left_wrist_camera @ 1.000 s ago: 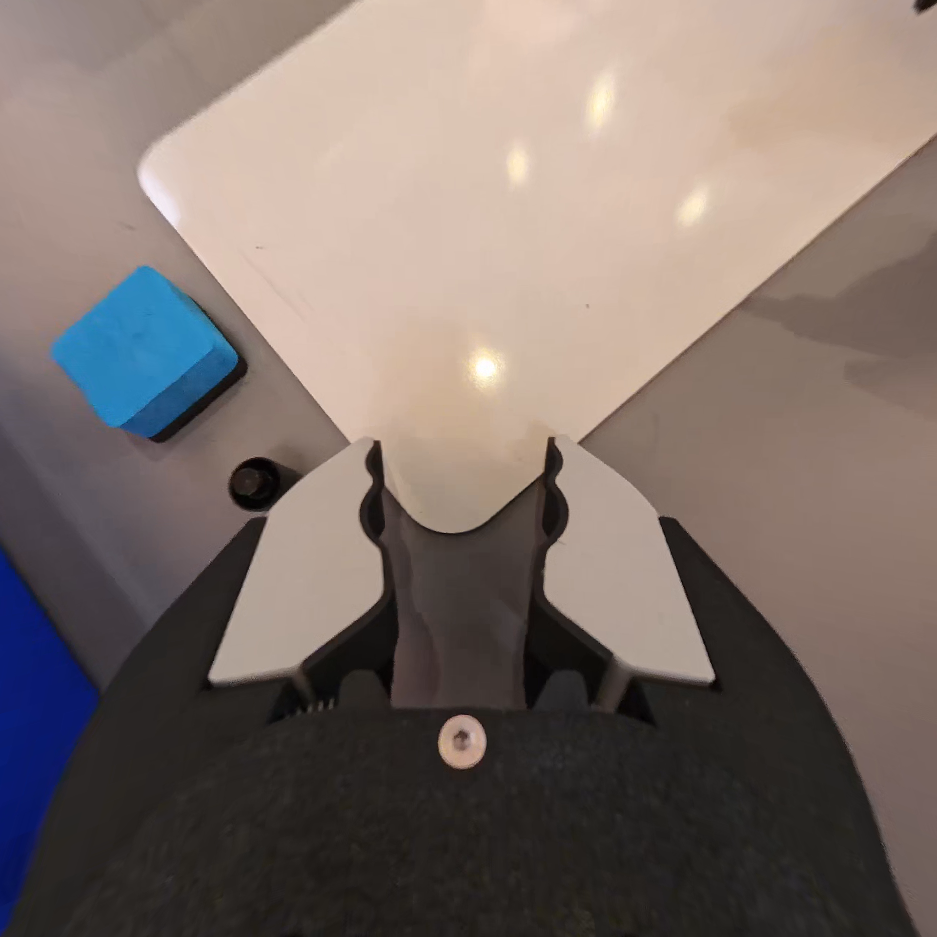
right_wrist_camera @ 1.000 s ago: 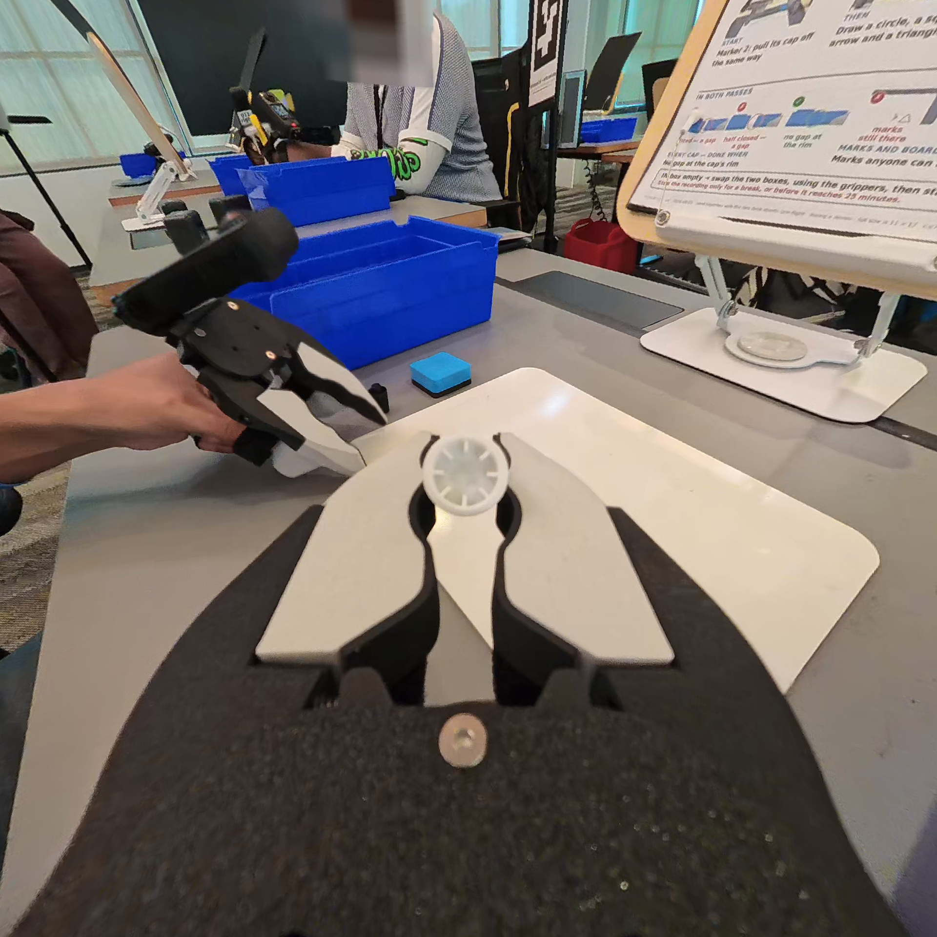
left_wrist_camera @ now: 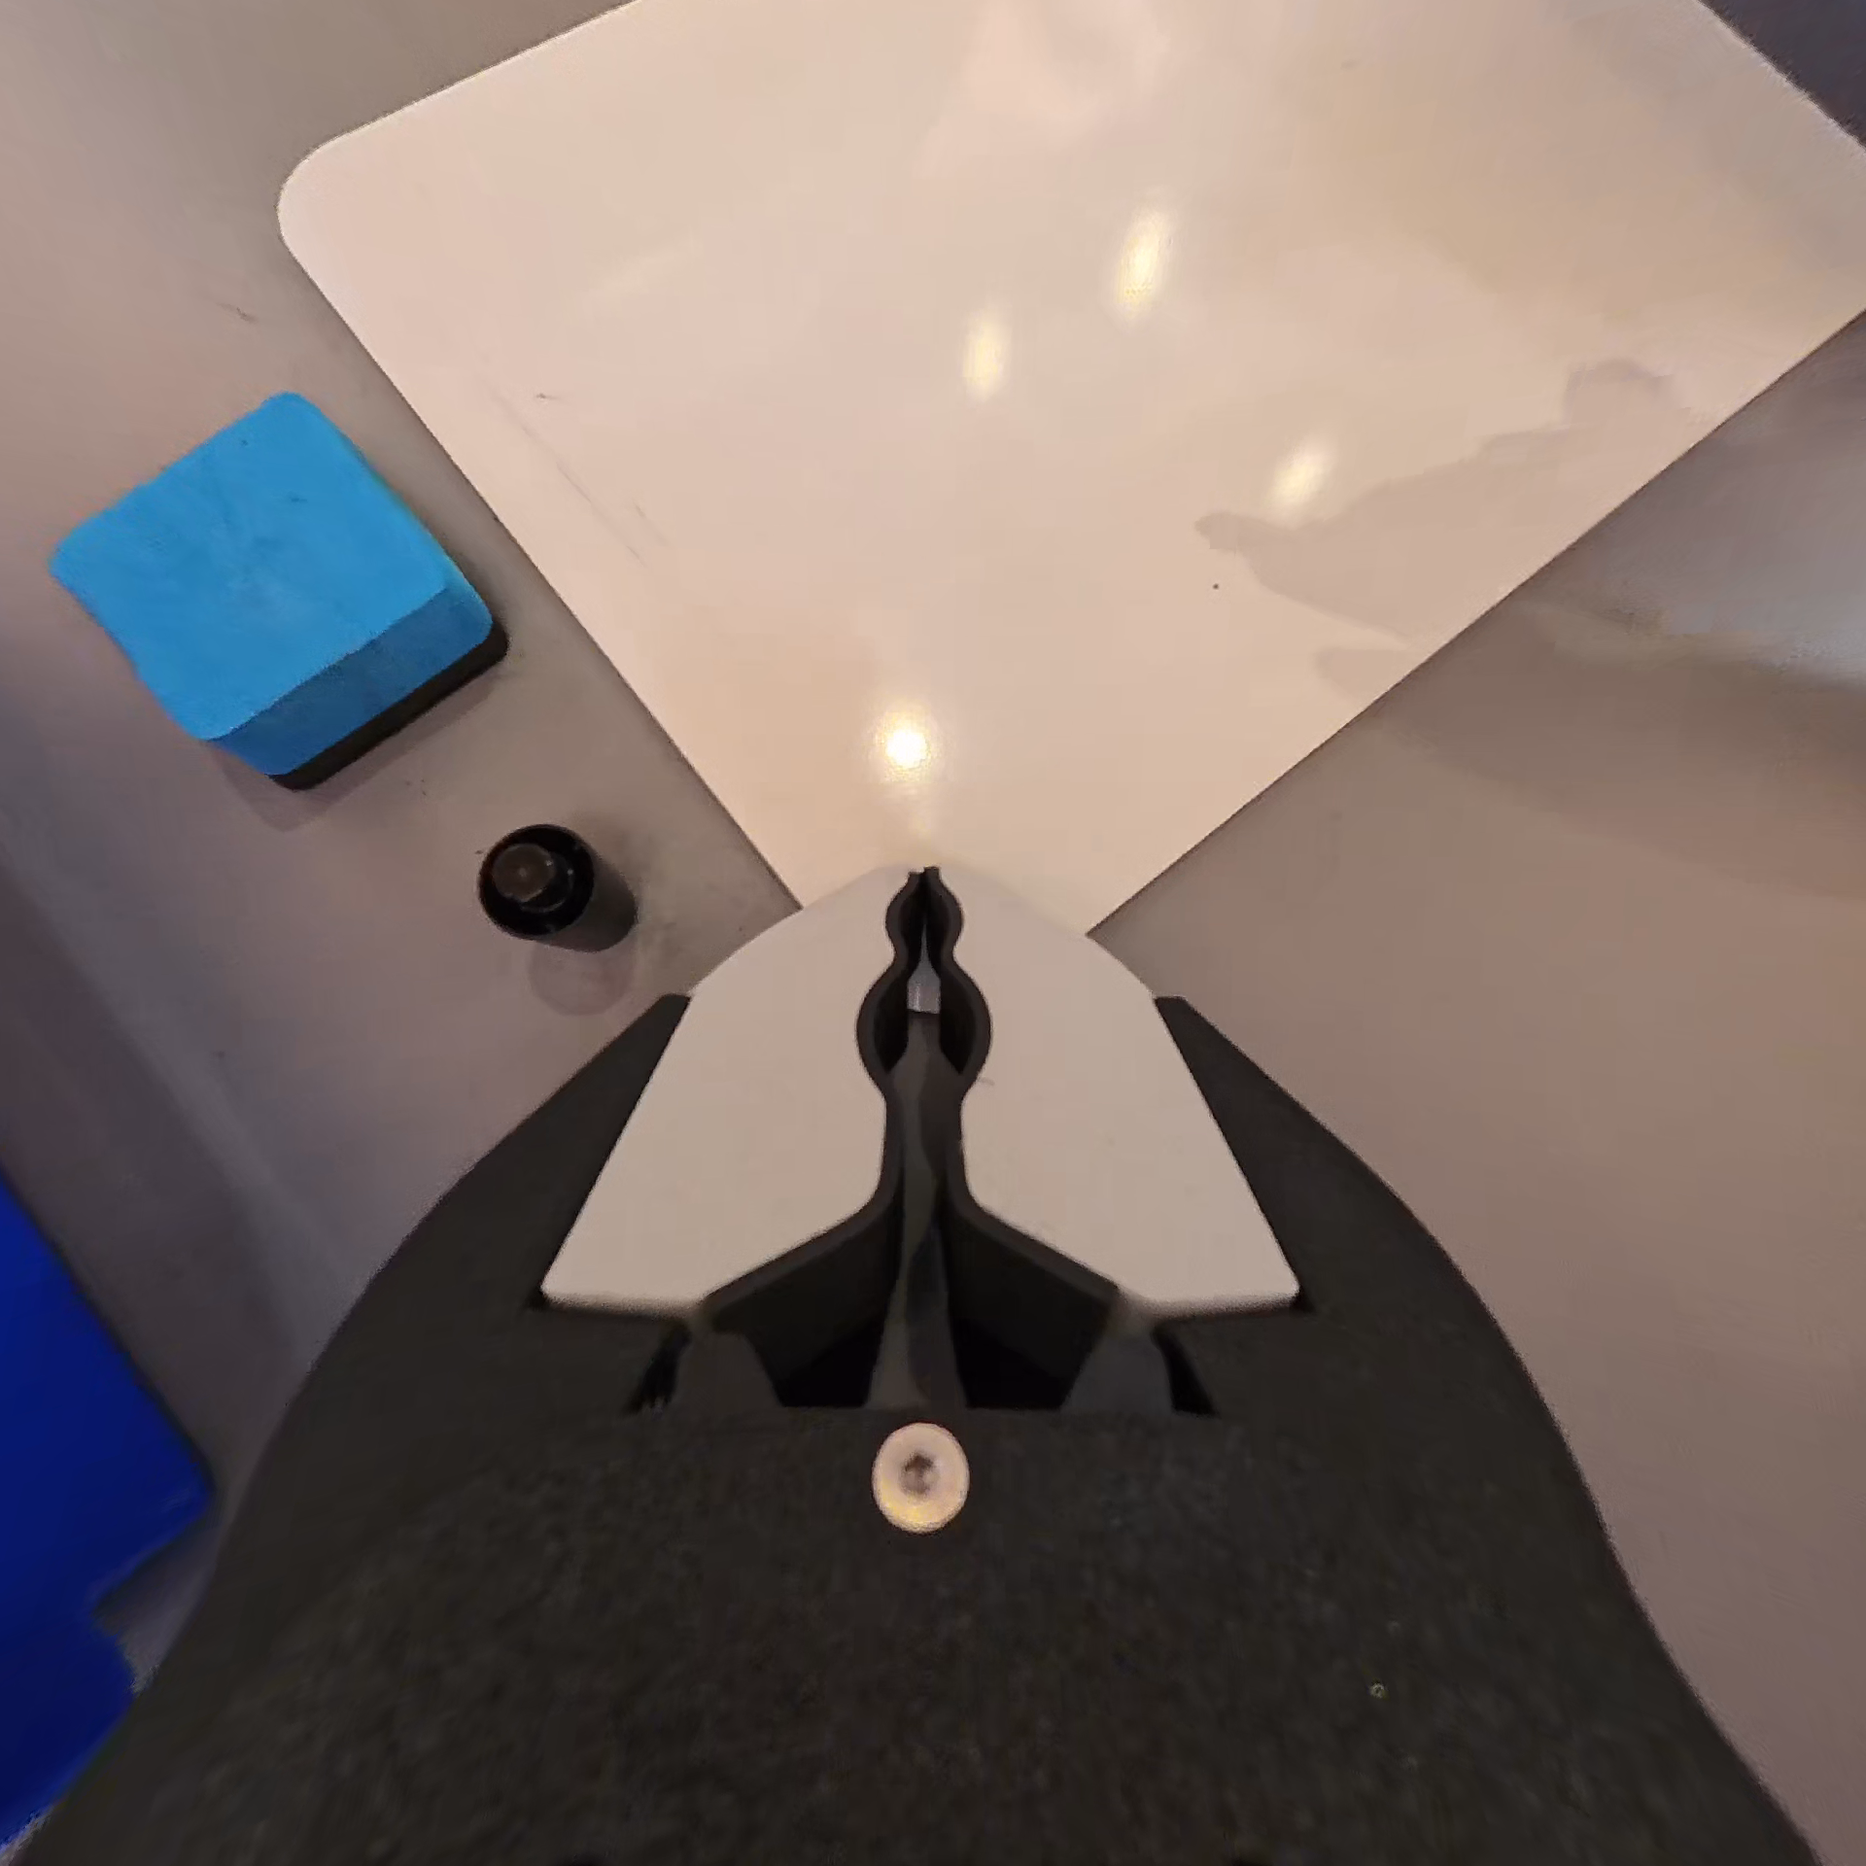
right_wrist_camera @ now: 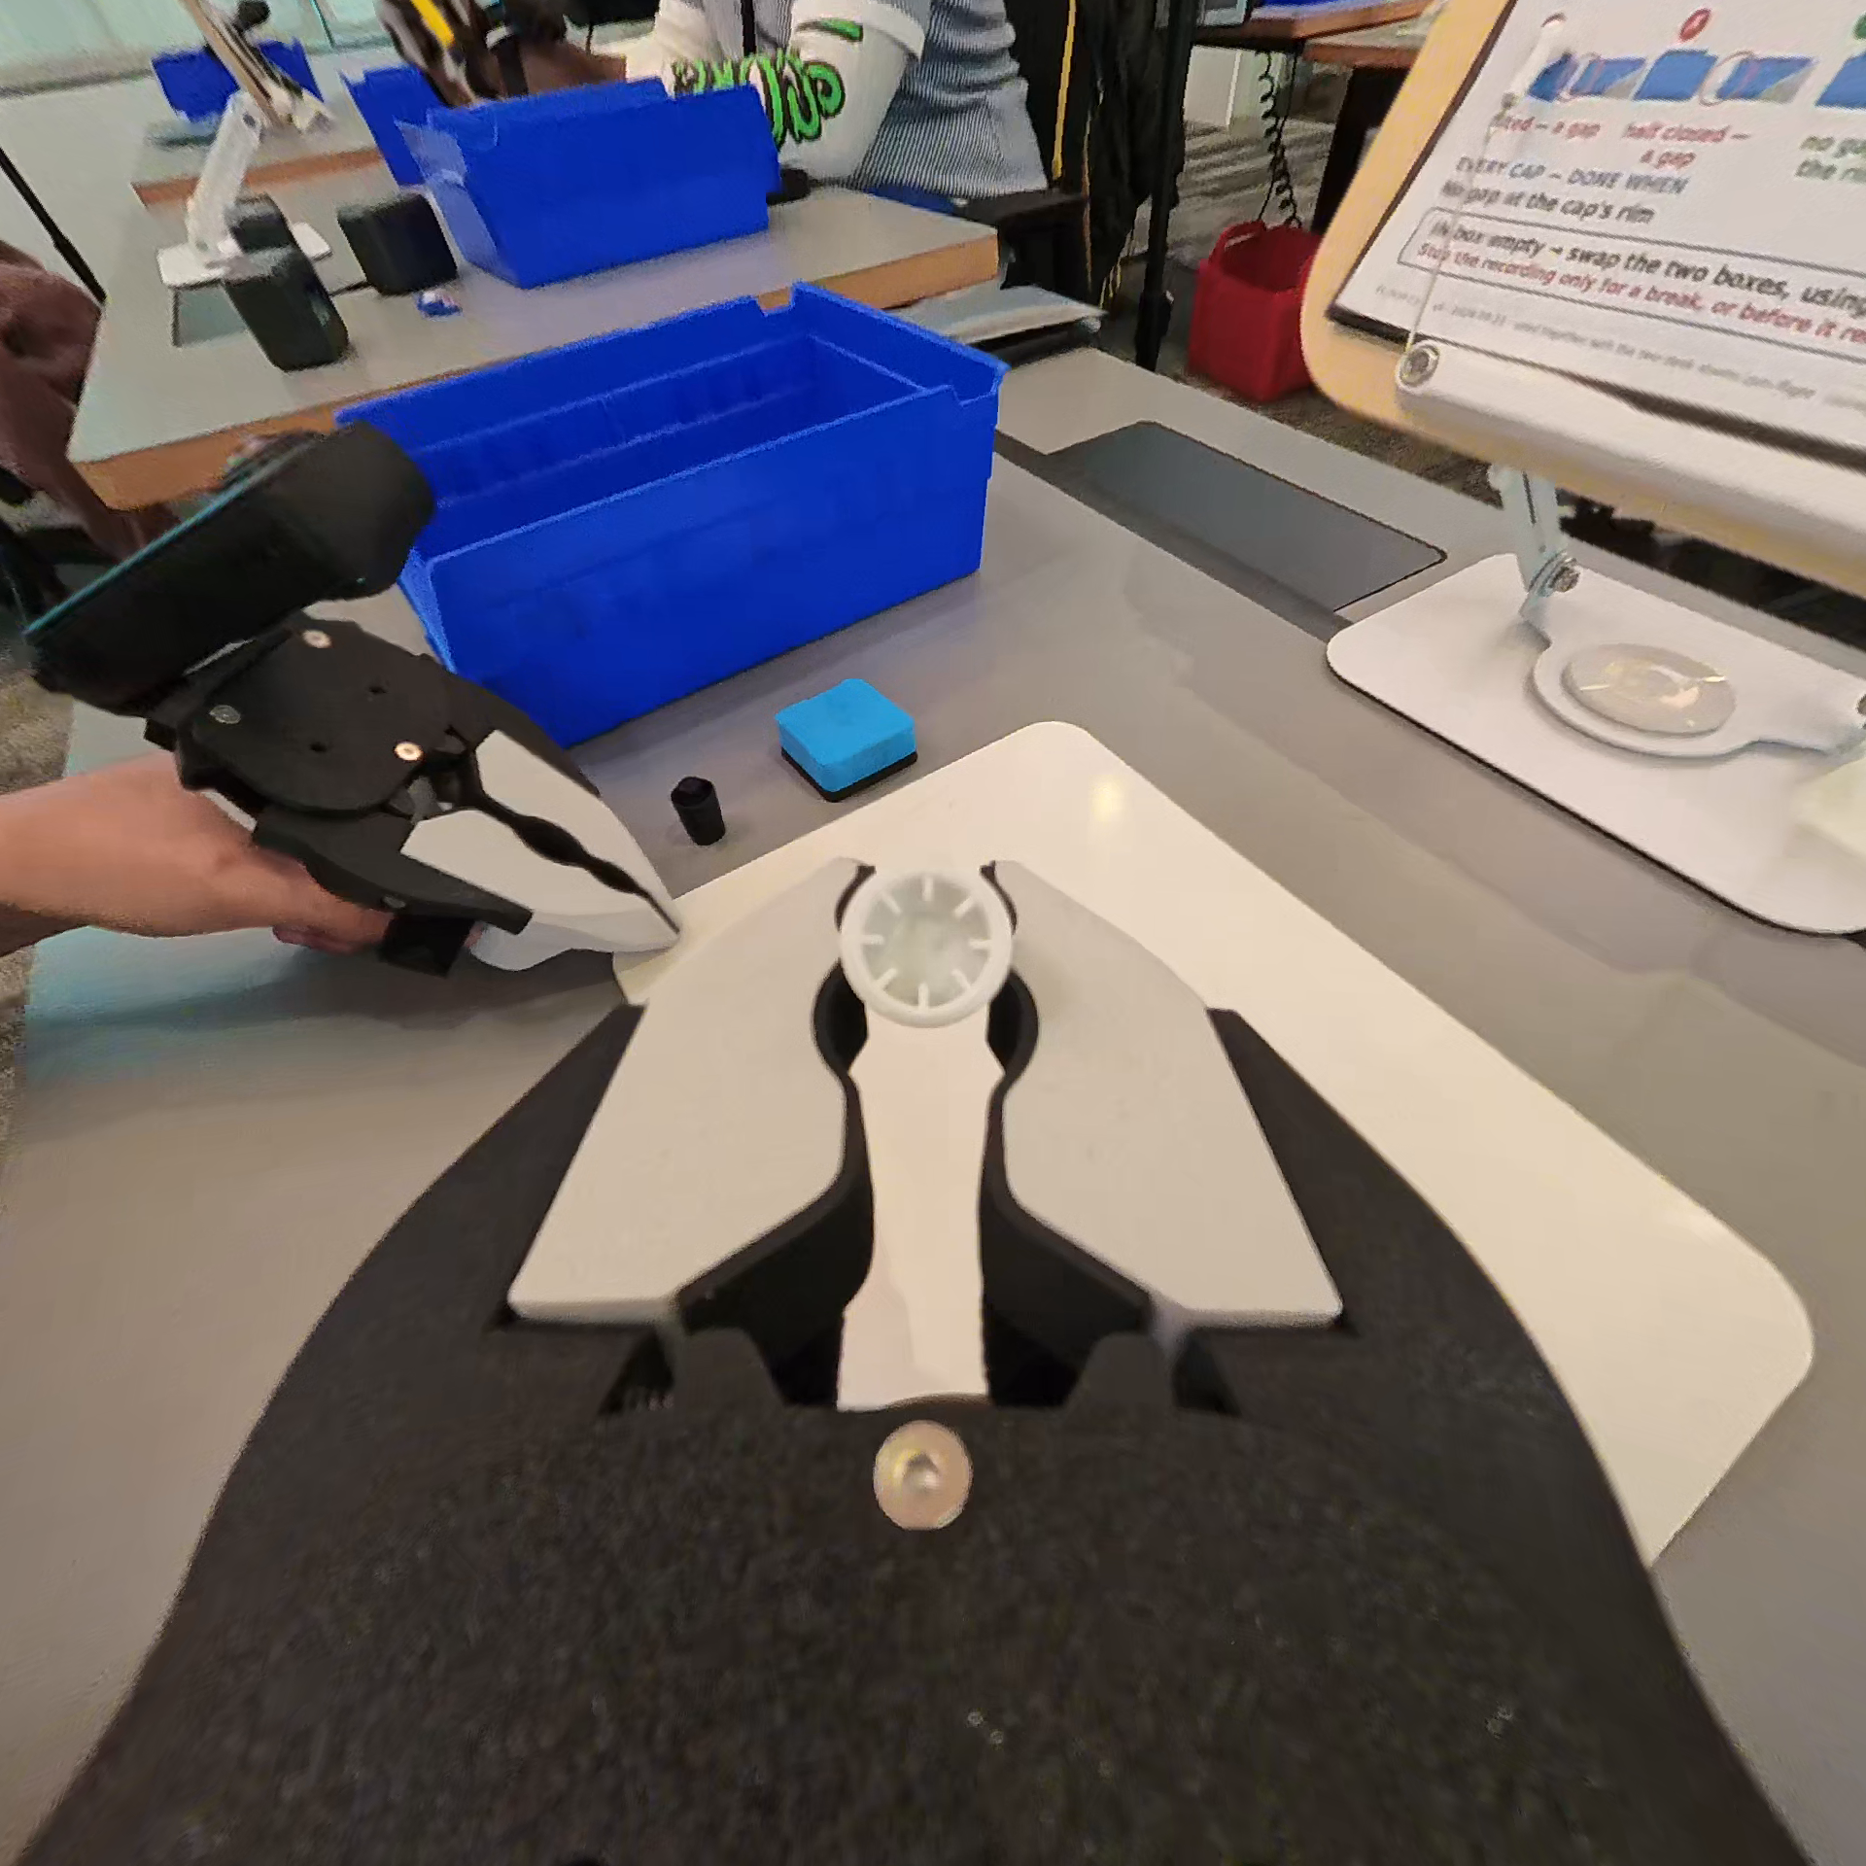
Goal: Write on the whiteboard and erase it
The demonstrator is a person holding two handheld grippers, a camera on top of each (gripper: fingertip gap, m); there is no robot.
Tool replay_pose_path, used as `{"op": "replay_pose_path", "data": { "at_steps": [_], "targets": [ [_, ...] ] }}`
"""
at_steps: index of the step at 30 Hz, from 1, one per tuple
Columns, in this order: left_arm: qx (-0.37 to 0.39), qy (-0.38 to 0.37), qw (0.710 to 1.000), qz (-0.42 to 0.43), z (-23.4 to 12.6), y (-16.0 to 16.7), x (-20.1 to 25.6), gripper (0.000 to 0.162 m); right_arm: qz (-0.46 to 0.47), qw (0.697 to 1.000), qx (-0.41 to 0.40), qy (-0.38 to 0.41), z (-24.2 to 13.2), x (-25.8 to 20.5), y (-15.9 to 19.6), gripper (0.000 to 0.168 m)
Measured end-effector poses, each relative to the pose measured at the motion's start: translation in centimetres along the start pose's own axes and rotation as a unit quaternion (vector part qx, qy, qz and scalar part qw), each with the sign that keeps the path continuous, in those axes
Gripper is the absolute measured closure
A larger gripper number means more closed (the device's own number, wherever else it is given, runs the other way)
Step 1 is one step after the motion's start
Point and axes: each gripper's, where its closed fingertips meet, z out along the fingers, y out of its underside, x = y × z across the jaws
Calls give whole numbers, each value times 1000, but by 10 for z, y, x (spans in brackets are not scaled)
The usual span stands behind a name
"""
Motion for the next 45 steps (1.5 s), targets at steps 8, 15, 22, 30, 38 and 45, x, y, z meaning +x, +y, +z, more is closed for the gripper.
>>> {"op": "replay_pose_path", "data": {
  "at_steps": [8, 15, 22, 30, 38, 45],
  "targets": [
    [2, -20, 1000, 7, 0, 0, 0, 162, -39, 995, -90, 6, 73, 5, -15, 149],
    [2, -23, 1000, 9, 0, 0, 0, 162, -51, 983, -173, 44, 133, 22, -1, 149],
    [2, -18, 1000, 8, 0, 0, 0, 162, -41, 975, -214, 53, 141, 32, 10, 149],
    [3, -10, 1000, 2, -1, 1, 1, 162, -37, 975, -215, 50, 150, 35, 12, 148],
    [4, -3, 1000, -3, -1, 1, 1, 162, -44, 972, -223, 53, 156, 38, 16, 149],
    [4, -4, 1000, -3, -1, 1, 1, 162, -44, 973, -220, 50, 166, 39, 12, 148]
  ]
}}
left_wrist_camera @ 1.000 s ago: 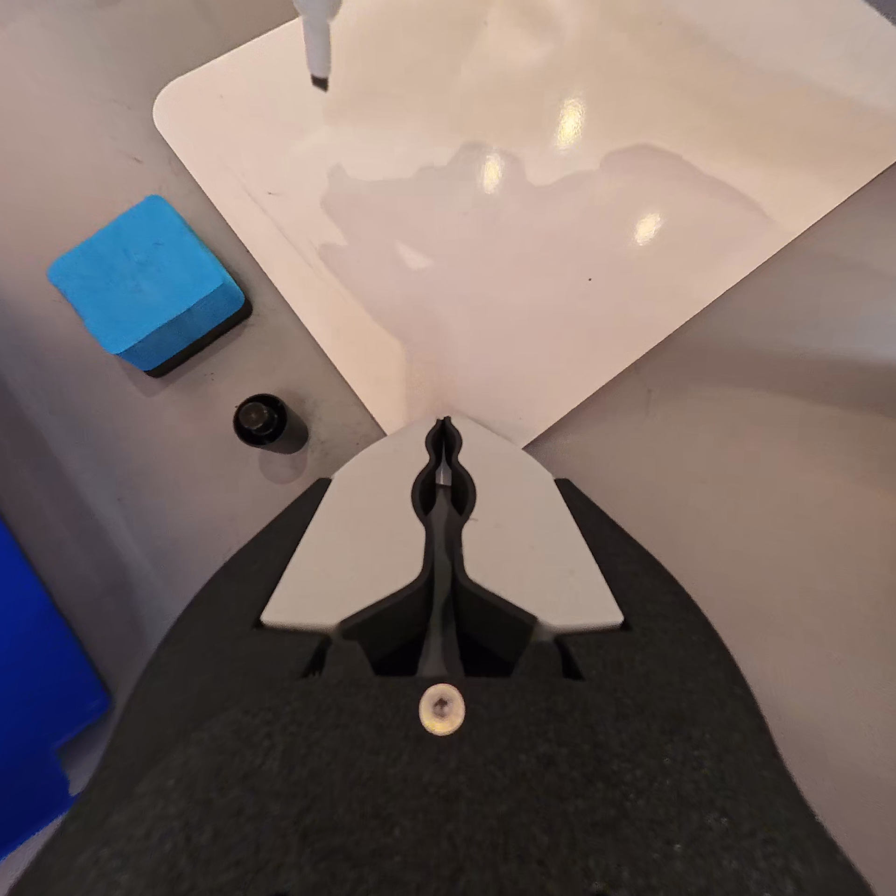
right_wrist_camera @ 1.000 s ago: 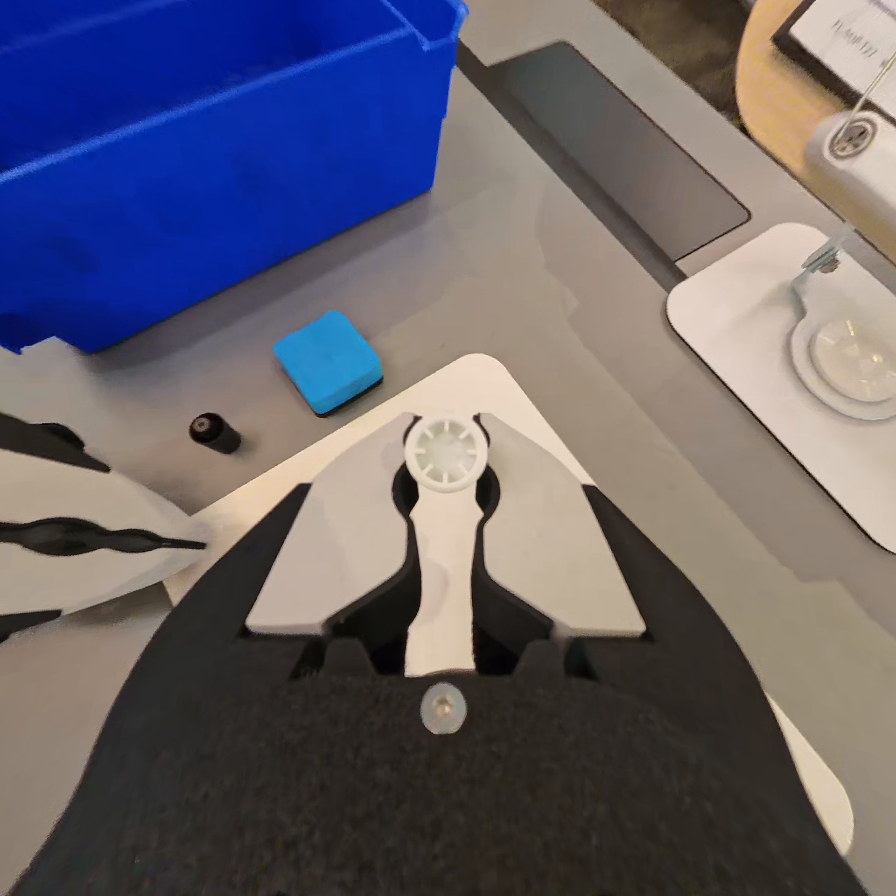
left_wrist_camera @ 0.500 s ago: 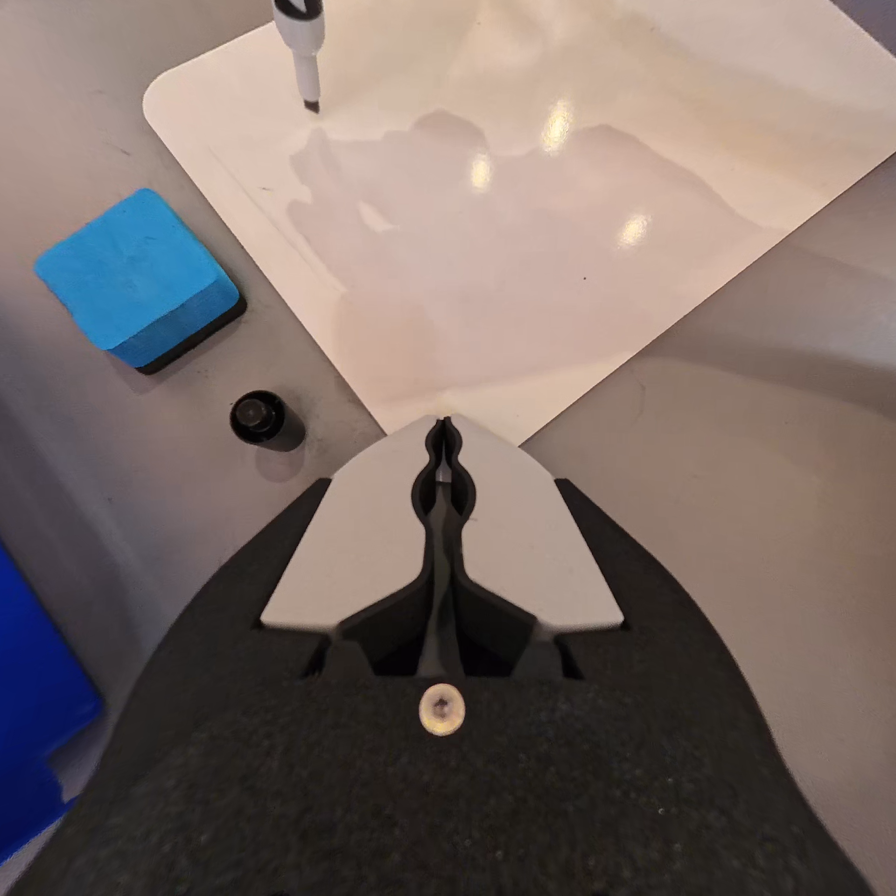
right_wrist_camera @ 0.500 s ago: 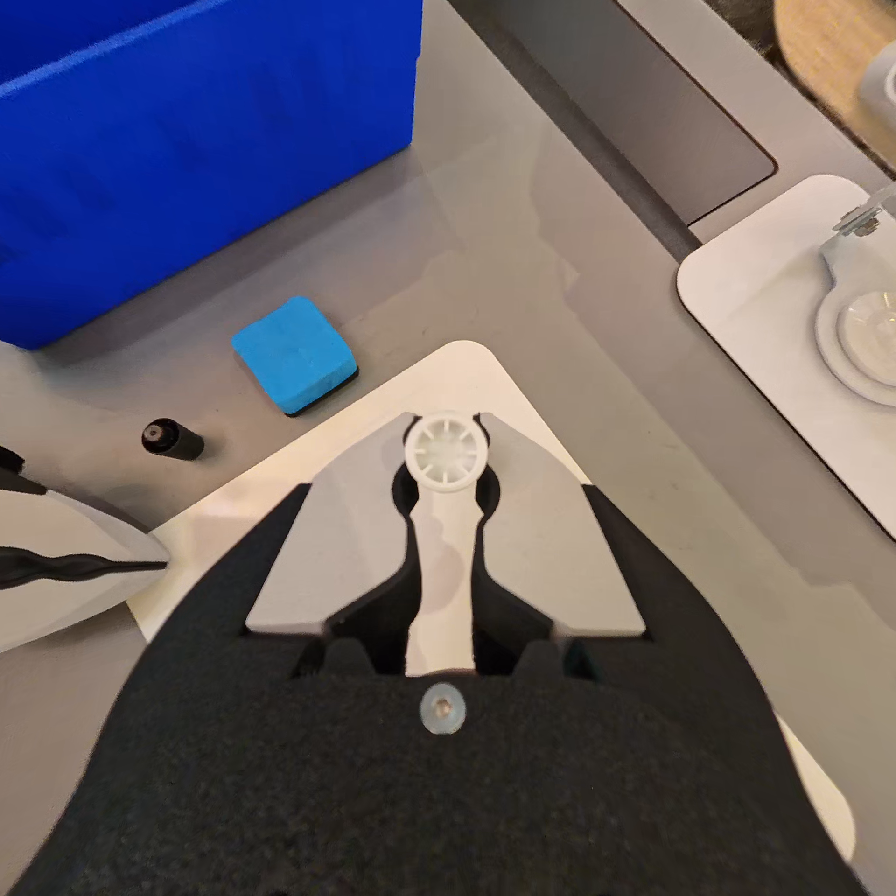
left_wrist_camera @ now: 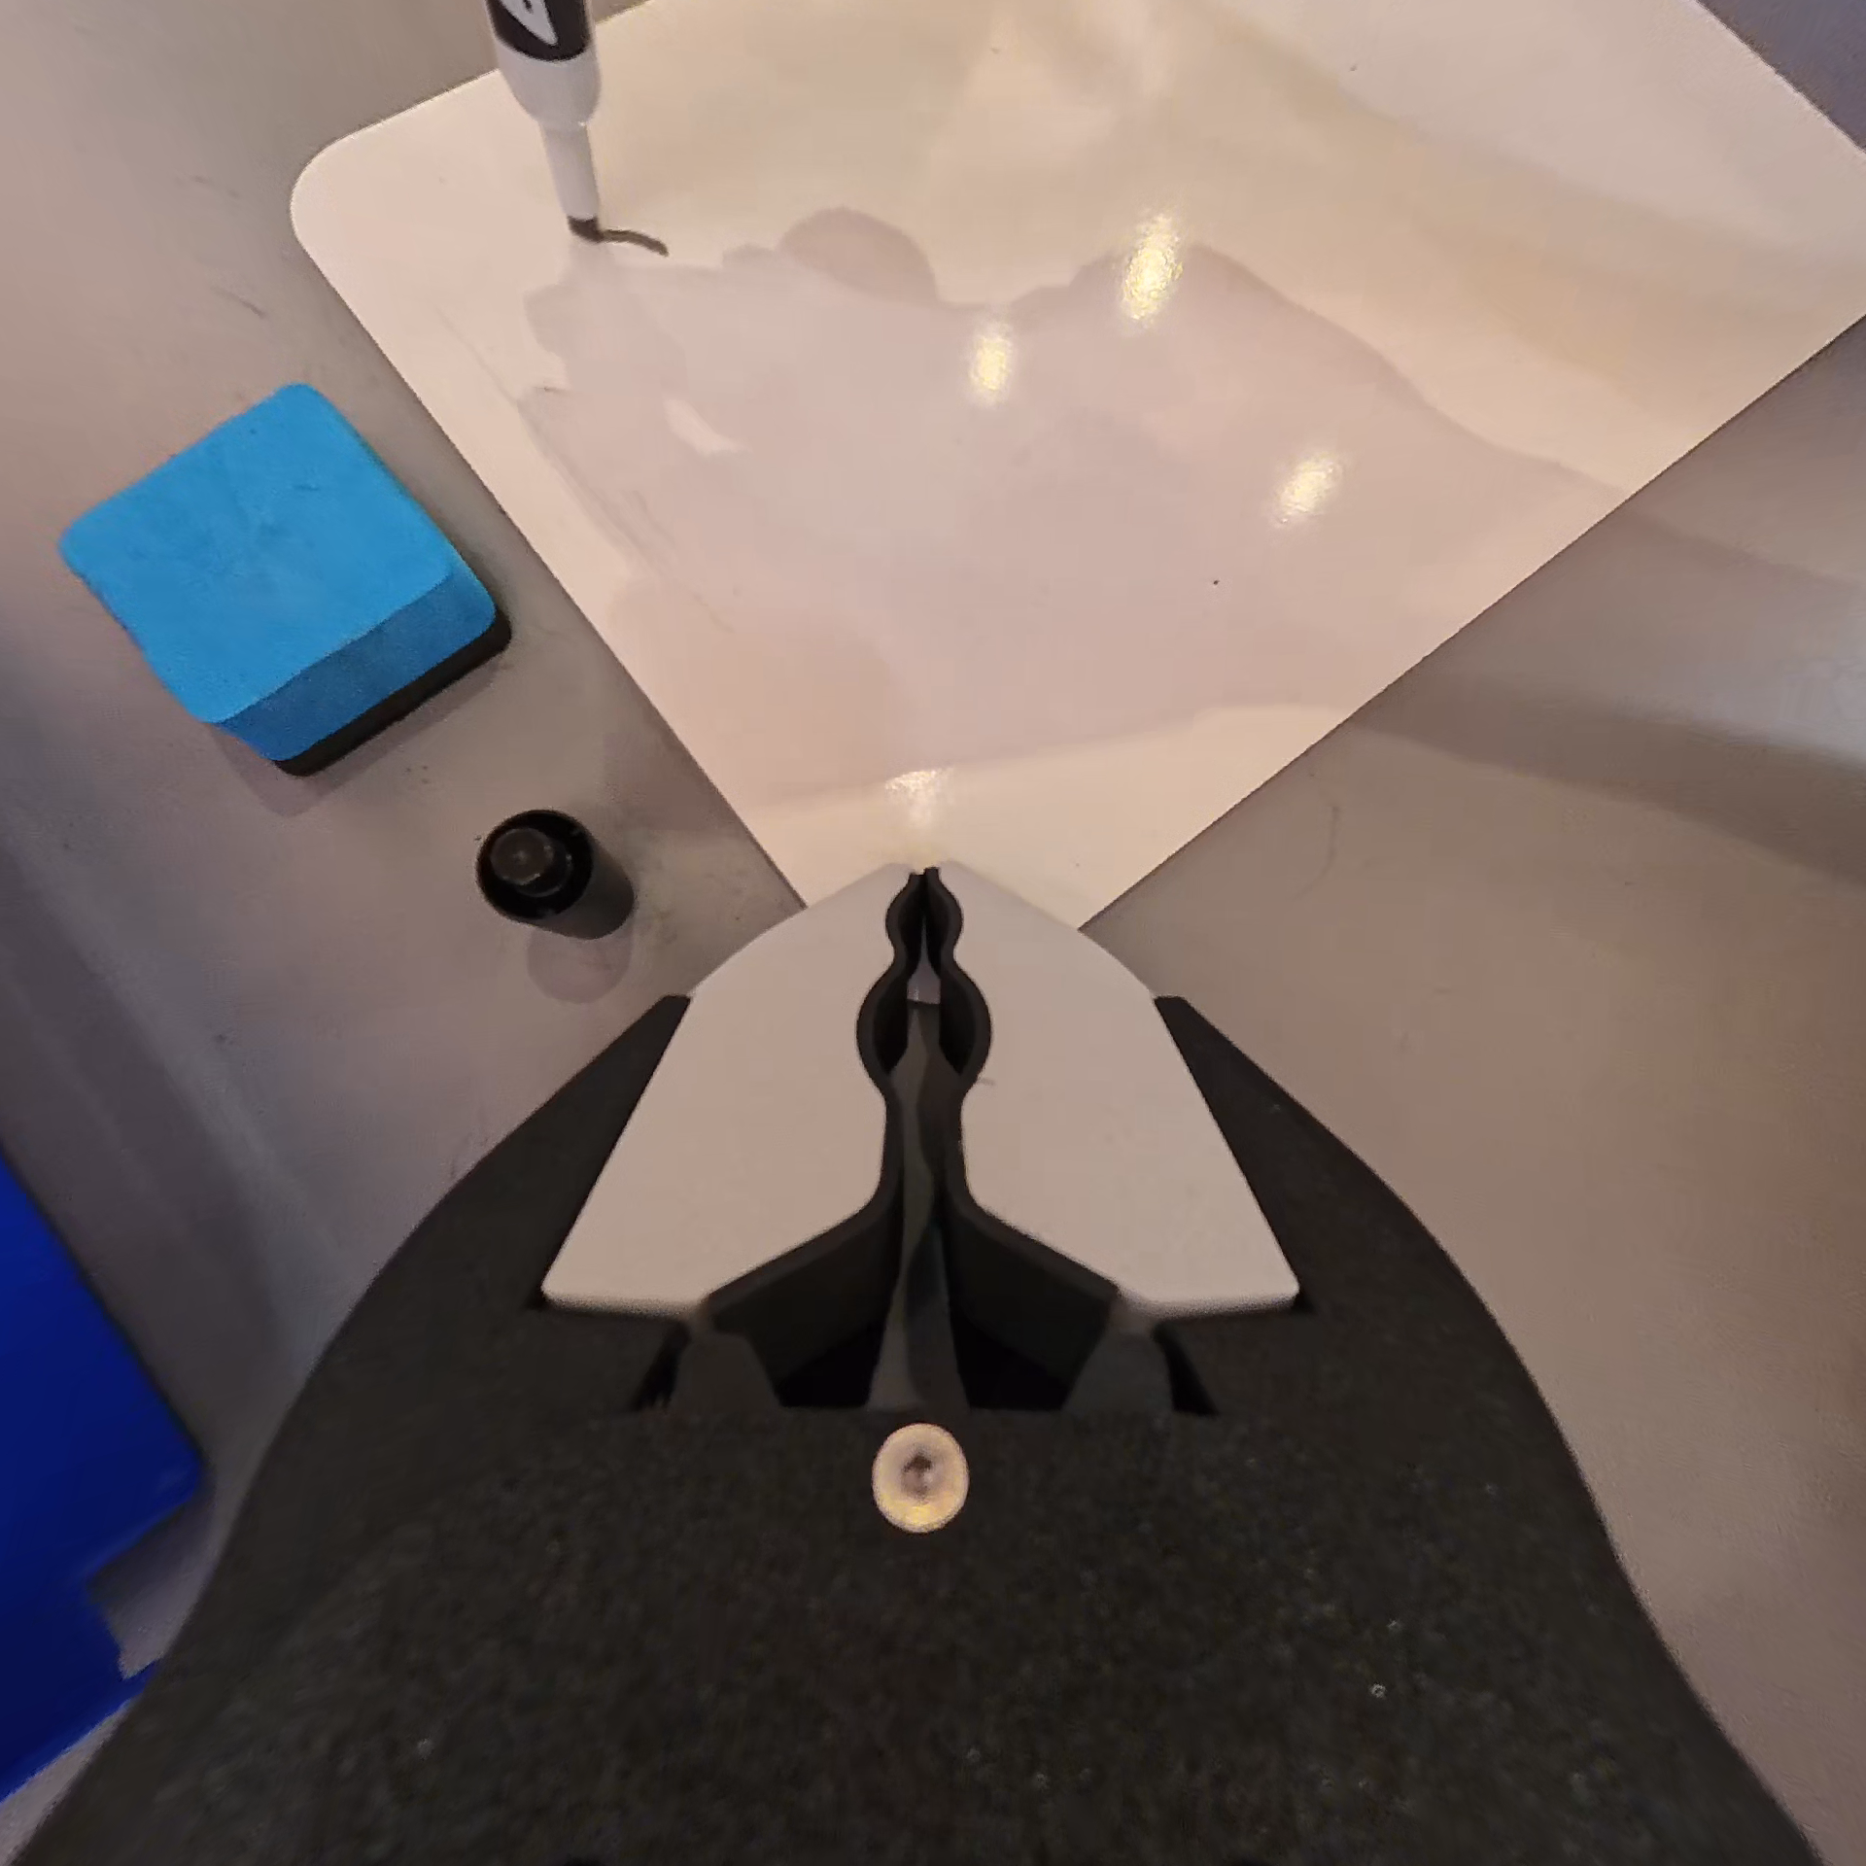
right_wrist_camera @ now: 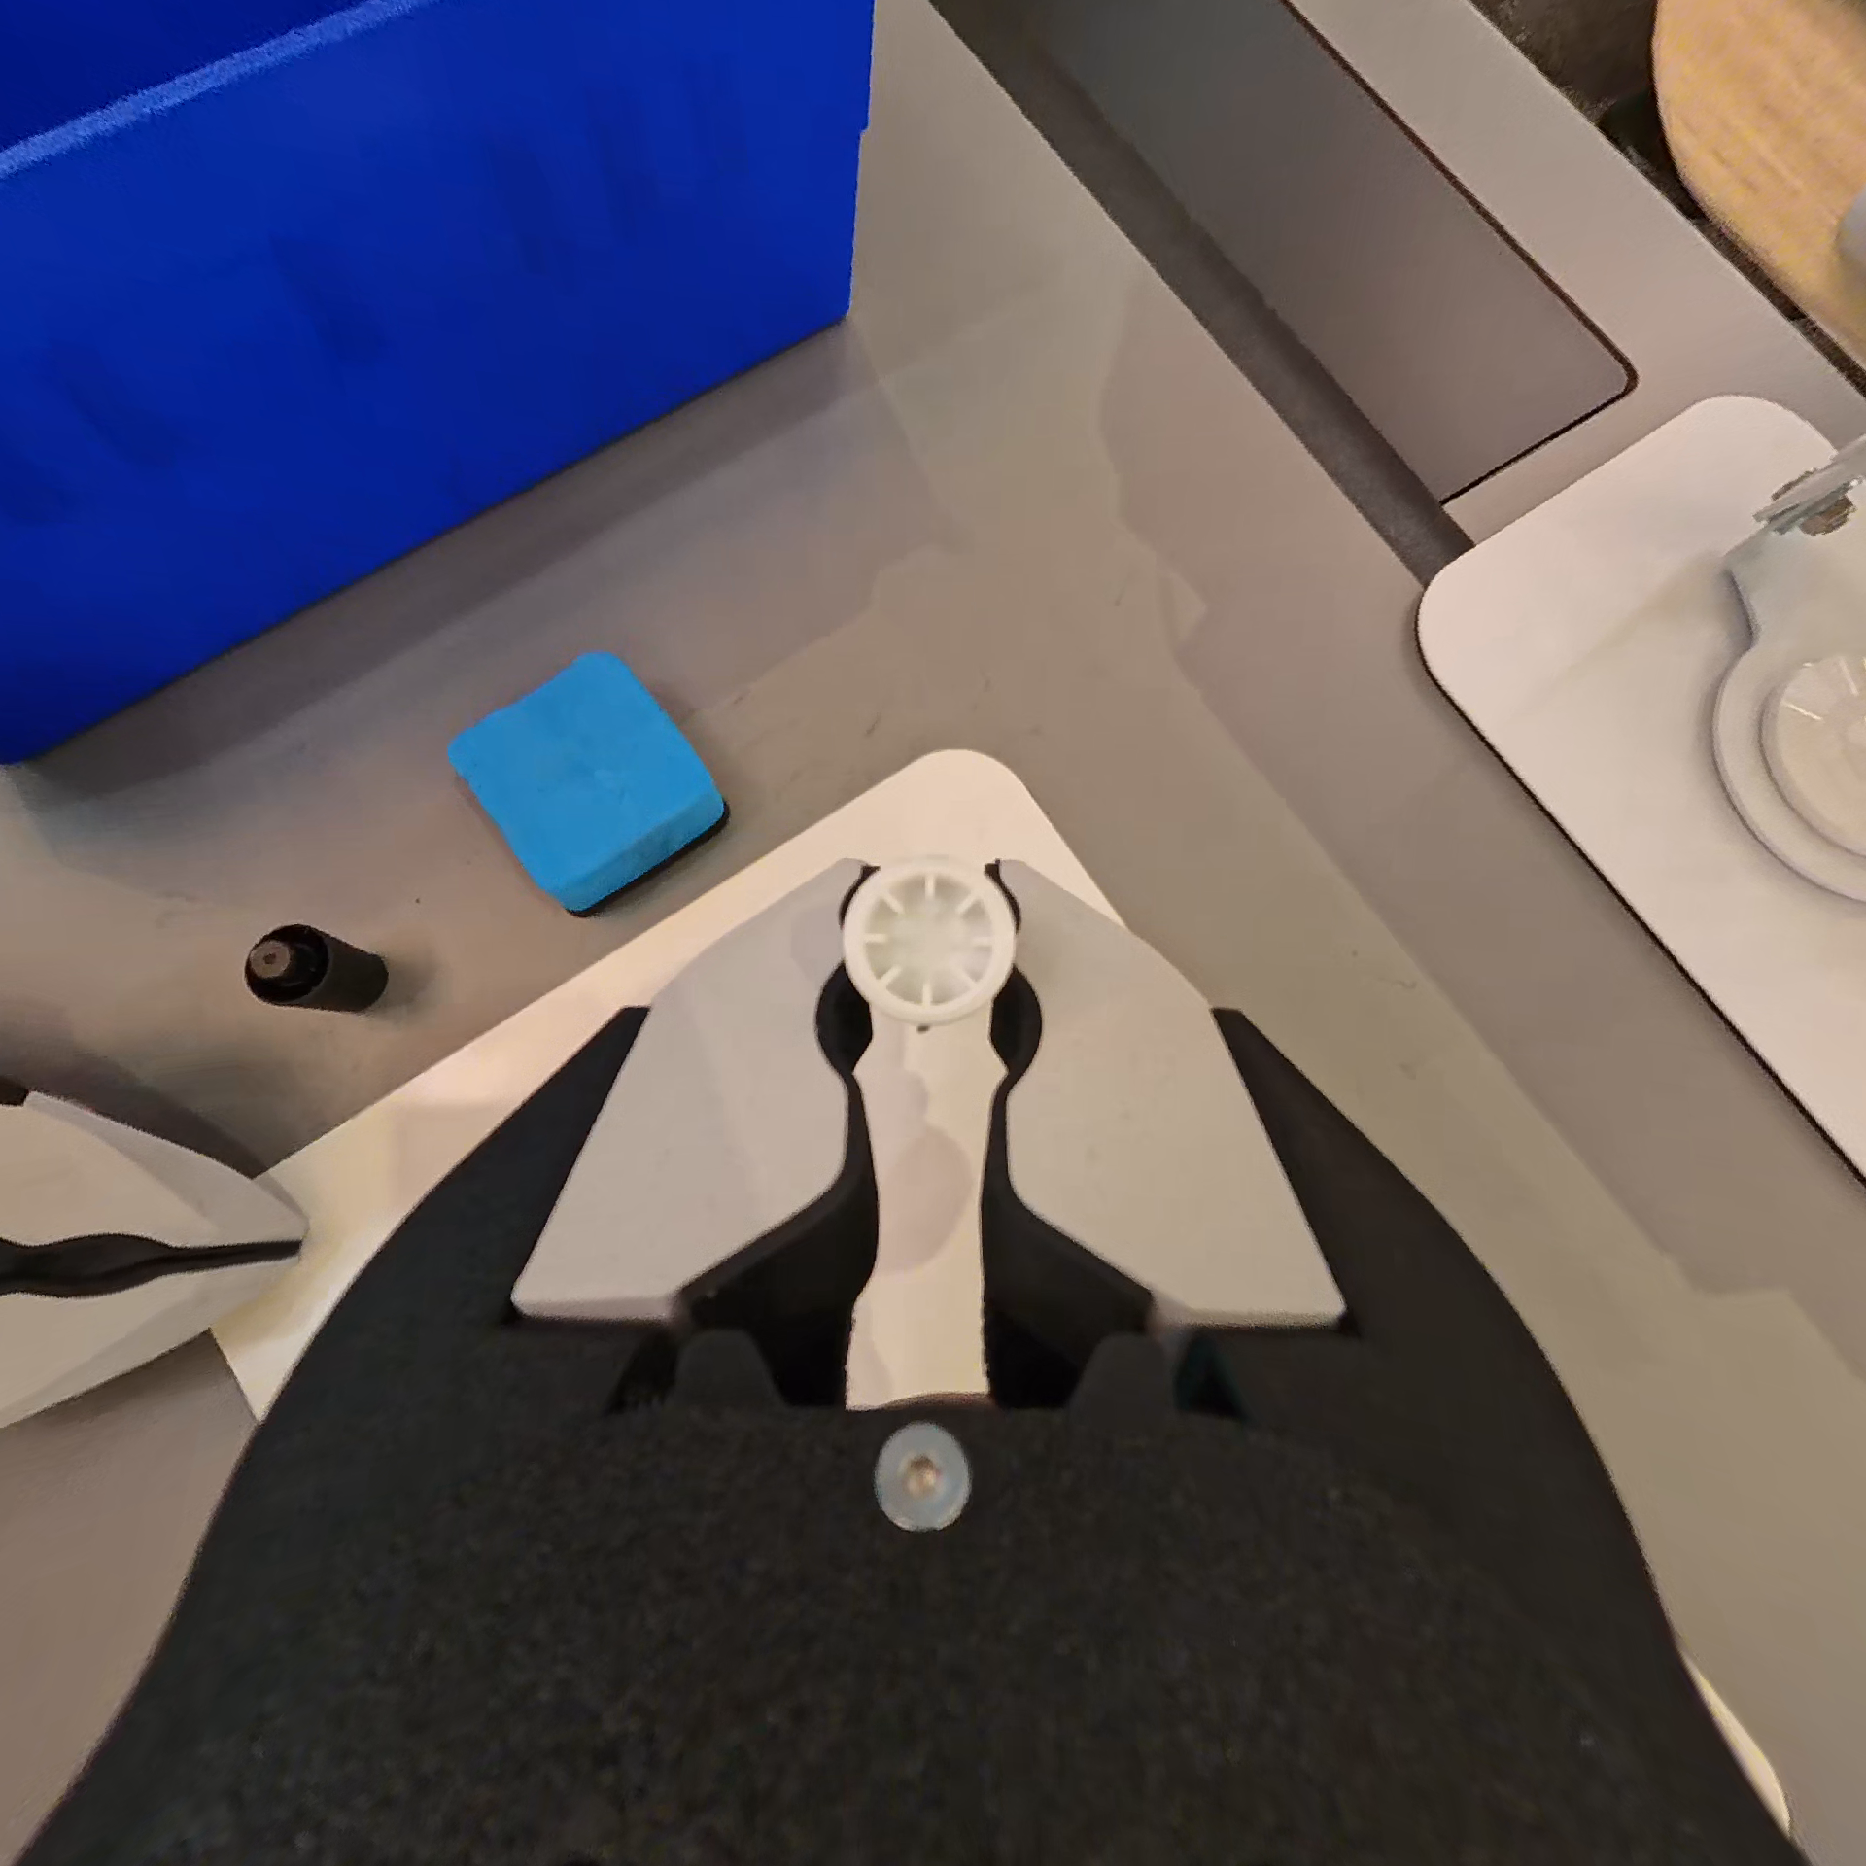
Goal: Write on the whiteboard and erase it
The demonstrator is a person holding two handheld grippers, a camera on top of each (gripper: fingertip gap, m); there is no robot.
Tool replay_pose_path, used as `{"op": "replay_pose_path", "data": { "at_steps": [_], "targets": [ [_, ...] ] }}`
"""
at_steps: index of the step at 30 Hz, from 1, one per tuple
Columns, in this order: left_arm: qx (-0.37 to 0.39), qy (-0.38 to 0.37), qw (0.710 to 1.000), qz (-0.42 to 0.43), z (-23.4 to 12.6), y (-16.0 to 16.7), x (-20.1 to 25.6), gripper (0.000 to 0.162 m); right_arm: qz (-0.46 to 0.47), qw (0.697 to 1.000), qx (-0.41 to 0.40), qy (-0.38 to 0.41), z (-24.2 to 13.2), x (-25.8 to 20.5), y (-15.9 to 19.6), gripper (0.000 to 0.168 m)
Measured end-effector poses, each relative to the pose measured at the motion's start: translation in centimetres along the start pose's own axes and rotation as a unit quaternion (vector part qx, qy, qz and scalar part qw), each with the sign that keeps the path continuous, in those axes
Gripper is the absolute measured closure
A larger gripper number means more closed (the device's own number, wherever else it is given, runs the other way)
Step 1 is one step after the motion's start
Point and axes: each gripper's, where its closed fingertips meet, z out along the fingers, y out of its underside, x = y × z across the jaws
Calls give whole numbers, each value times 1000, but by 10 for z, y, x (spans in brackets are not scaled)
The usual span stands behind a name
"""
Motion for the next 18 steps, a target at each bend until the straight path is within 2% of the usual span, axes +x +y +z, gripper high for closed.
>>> {"op": "replay_pose_path", "data": {
  "at_steps": [18],
  "targets": [
    [0, 3, 1000, -3, 0, 0, 0, 162, -34, 999, -9, -39, 10, -42, -14, 149]
  ]
}}
